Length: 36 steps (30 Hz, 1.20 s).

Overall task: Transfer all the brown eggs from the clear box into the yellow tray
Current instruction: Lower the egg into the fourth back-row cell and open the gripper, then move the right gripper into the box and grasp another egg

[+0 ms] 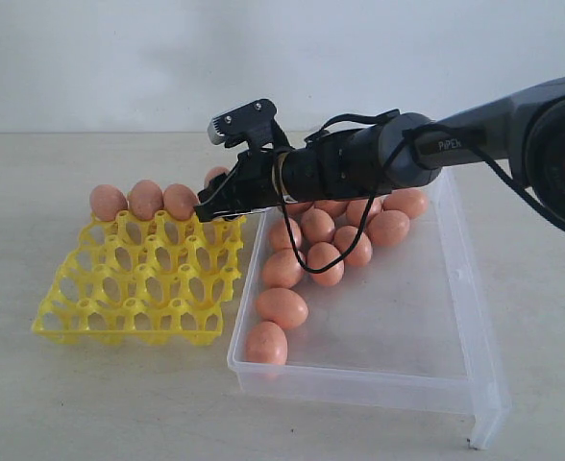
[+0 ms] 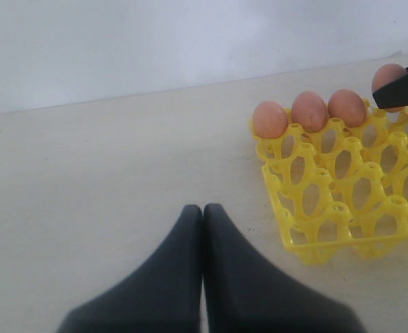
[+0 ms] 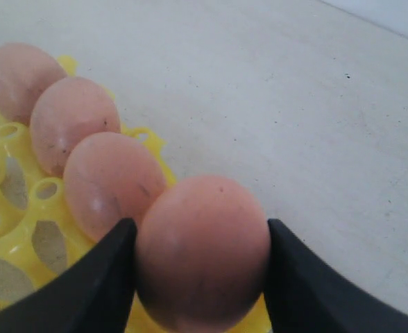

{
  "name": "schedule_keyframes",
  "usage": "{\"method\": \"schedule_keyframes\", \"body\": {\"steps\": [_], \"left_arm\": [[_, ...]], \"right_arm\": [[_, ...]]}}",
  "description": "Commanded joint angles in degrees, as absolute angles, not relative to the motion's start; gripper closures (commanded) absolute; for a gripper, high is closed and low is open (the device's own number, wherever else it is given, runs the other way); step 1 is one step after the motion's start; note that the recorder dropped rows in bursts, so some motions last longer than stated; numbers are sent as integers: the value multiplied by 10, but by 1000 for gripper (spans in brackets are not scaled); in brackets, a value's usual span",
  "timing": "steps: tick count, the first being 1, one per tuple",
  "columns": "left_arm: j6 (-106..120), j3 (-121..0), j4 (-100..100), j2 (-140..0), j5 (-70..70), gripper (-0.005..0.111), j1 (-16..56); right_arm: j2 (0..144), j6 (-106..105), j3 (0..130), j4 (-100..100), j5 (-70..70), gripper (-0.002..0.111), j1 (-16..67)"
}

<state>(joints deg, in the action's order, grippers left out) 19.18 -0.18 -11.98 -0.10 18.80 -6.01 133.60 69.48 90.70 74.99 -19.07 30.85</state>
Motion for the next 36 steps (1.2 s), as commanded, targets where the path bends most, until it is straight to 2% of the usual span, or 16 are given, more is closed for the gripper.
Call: {"method": "schedule_keyframes", "body": {"steps": [1,4,17,28,30,31,36], "left_arm": [[186,0,-121,0,180,111,-62],[186,0,-121,0,180,111,-62],[186,0,-121,0,180,111,-62],[186,0,-121,0,180,111,-62],[186,0,-121,0,180,111,-62],[186,0,-121,0,180,111,-62],[186,0,-121,0,180,111,-62]], "right_arm": [[1346,699,900,755,-175,53,310],[1346,696,900,756,-175,39,310],[1342,689,900,756,-155,41,310],[1251,728,898,765,-132,41,316],[1234,752,898,766,-131,49,316],[1225,762,898,766,-131,56,316],[1184,793,889,770,-126,109,316]]}}
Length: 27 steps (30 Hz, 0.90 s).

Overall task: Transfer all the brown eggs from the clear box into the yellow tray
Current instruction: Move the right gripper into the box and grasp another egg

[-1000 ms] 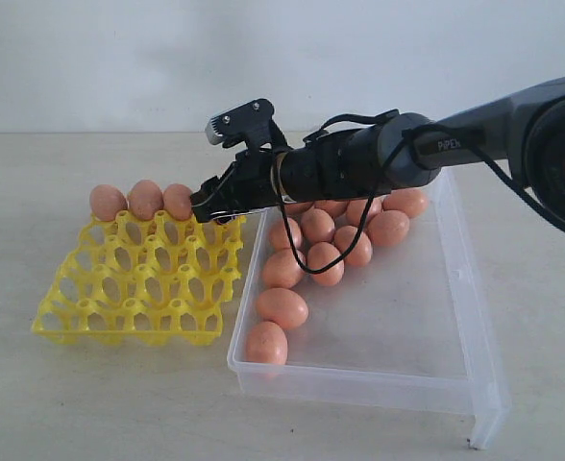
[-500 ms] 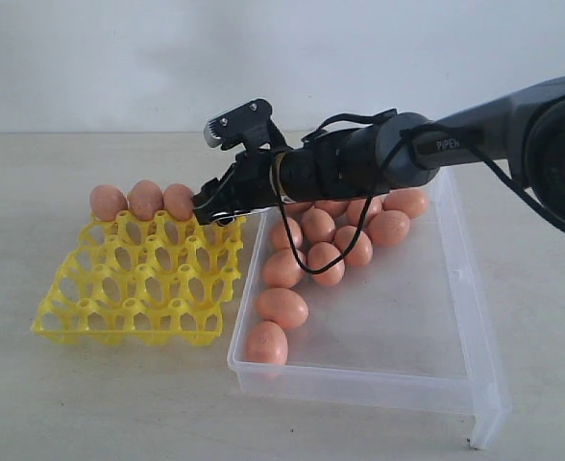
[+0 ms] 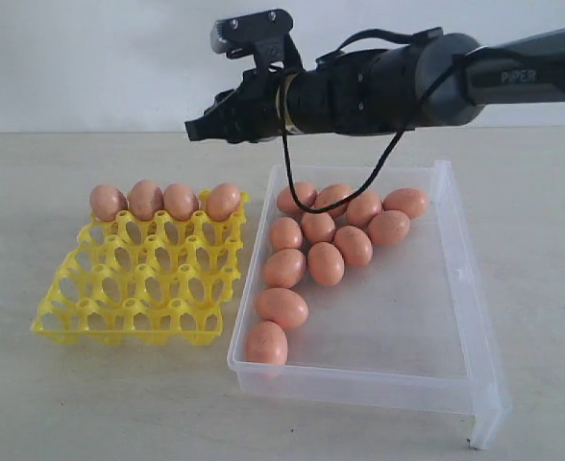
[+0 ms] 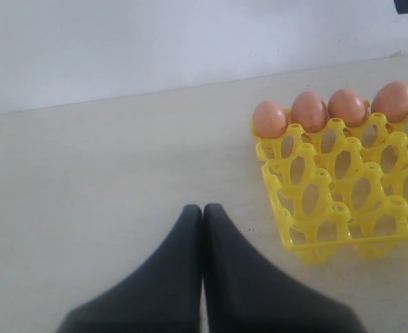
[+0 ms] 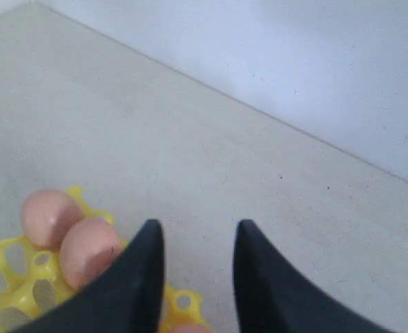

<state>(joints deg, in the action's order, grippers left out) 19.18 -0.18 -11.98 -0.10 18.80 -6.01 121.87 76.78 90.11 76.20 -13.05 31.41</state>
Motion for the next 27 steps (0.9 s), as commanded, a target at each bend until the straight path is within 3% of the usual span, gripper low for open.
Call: {"method": "schedule_keyframes", "body": {"steps": [1,13,20,24,27], "left_arm": [[186,0,-121,0,180,111,-62],[186,0,-121,0,180,111,-62],[186,0,-121,0,180,111,-62],[186,0,-121,0,180,111,-62],[186,0,-121,0,180,111,-62]], "right_arm": [[1171,805,879,772,-126,108,316],[897,864,581,817,-86,108,316],[772,841,554,840,44,108,316],[804,678,553,840,87,108,316],[843,504,553,812,244,108,316]]}}
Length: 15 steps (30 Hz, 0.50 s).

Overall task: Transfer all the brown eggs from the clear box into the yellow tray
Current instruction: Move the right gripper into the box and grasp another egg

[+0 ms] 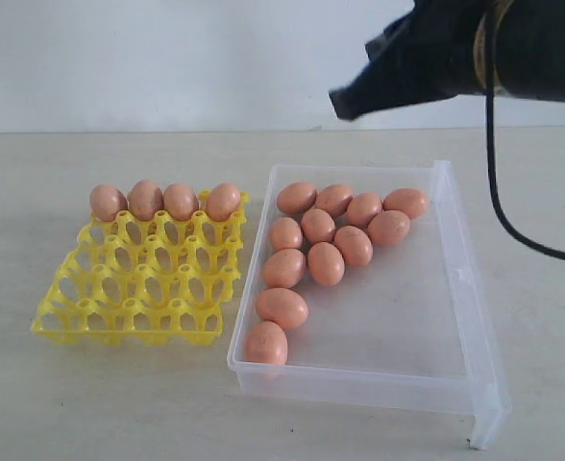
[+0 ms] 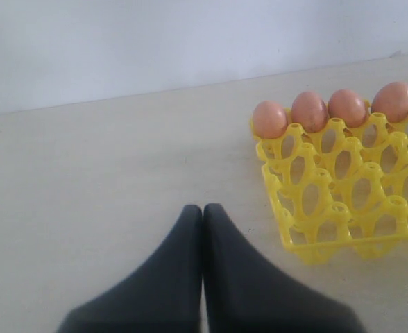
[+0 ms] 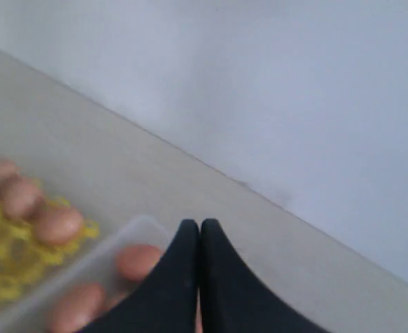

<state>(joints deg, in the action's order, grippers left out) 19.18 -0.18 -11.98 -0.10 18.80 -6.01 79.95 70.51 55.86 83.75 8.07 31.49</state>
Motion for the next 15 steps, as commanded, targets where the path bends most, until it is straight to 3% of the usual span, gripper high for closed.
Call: {"method": "schedule_keyframes", "body": {"steps": [1,5,10,15], "left_arm": [[186,0,-121,0,180,111,-62],[186,0,-121,0,180,111,-62],[186,0,-121,0,180,111,-62],[186,0,-121,0,180,111,-62]], "right_arm": [[851,462,555,788,312,108,316],[873,347,577,607,440,108,298],[883,-116,664,102,469,108,297],[948,-387,778,-147,658,108,297]]}}
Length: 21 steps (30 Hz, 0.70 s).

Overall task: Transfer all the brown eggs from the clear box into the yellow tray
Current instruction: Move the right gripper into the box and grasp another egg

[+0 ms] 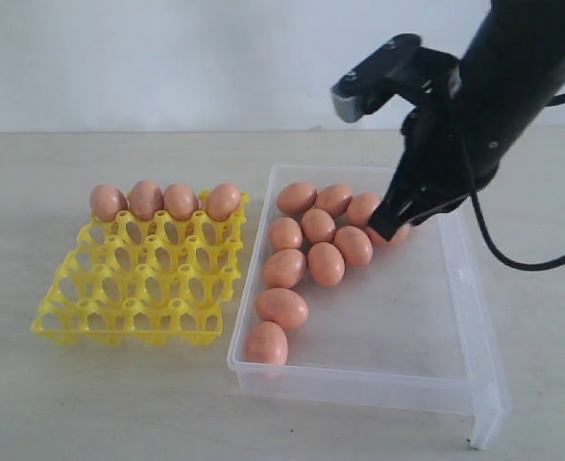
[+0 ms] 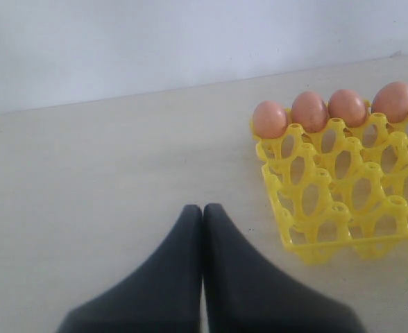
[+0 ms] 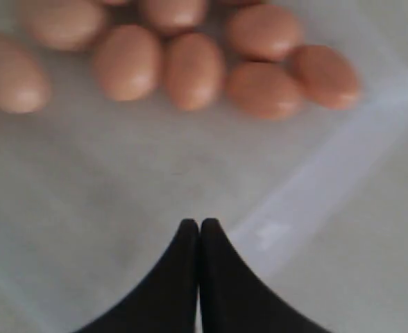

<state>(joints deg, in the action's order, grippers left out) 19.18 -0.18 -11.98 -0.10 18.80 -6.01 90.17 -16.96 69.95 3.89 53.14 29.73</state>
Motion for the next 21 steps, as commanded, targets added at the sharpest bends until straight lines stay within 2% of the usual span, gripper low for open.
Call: {"method": "schedule_keyframes", "body": {"steps": [1,7,8,9,10,11,13,17,21], "left_arm": [[186,0,-121,0,180,111,-62],[186,0,-121,0,180,111,-62],[186,0,-121,0,180,111,-62],[186,0,-121,0,180,111,-62],[186,0,-121,0,180,111,-62],[186,0,-121,0,180,111,-62],[186,0,-121,0,180,111,-62],[186,0,-121,0,180,111,-62],[186,0,-121,0,180,111,-62]], "right_arm": [[963,-417,796,-165,664,108,297],[1037,-493,837,-185,563,108,297],[1045,-505,837,-191,552,104,297],[1067,-536,837,-214,548,90,298],[1076,-542,837,-225,552,83,298],[1097,-557,837,-248,556,67,298],[1119,-564,837,-251,545,59,298],[1138,-562,835,-283,471,60,300],[1158,-560,835,-279,480,60,310]]}}
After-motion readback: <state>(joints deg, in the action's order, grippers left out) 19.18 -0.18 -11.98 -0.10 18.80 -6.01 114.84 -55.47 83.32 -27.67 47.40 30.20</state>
